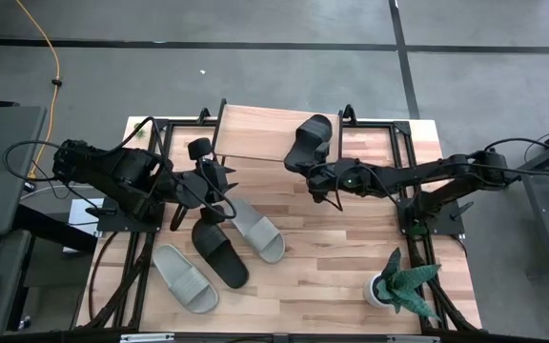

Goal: Pick and place slides into the shelf
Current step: Put the right black slipper on the shelf

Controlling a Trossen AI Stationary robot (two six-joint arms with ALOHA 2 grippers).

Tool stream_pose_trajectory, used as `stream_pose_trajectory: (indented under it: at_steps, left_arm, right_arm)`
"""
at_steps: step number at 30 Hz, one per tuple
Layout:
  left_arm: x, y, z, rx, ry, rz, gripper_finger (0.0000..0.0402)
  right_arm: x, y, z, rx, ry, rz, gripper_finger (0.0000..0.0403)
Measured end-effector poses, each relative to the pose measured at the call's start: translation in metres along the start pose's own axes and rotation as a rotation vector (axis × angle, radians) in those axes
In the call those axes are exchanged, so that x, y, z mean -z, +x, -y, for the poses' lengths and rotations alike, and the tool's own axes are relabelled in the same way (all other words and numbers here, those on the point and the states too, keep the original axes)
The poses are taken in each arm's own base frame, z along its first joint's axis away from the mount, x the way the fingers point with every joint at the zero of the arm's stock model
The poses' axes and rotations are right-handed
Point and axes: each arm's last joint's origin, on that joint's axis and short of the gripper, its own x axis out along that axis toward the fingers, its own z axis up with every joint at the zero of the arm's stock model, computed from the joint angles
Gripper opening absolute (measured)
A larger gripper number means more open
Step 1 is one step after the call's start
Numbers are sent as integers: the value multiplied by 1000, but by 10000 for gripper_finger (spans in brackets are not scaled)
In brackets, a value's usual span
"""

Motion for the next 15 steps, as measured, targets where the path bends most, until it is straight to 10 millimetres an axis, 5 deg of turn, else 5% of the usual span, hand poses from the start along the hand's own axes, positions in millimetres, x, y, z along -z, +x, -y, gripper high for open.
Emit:
stream_pose_trajectory:
  at_steps: [15]
  left_arm:
    - [2,0,0,-2,-6,-16,126]
  right_arm:
    - [6,-1,-3,11,94,-122,25]
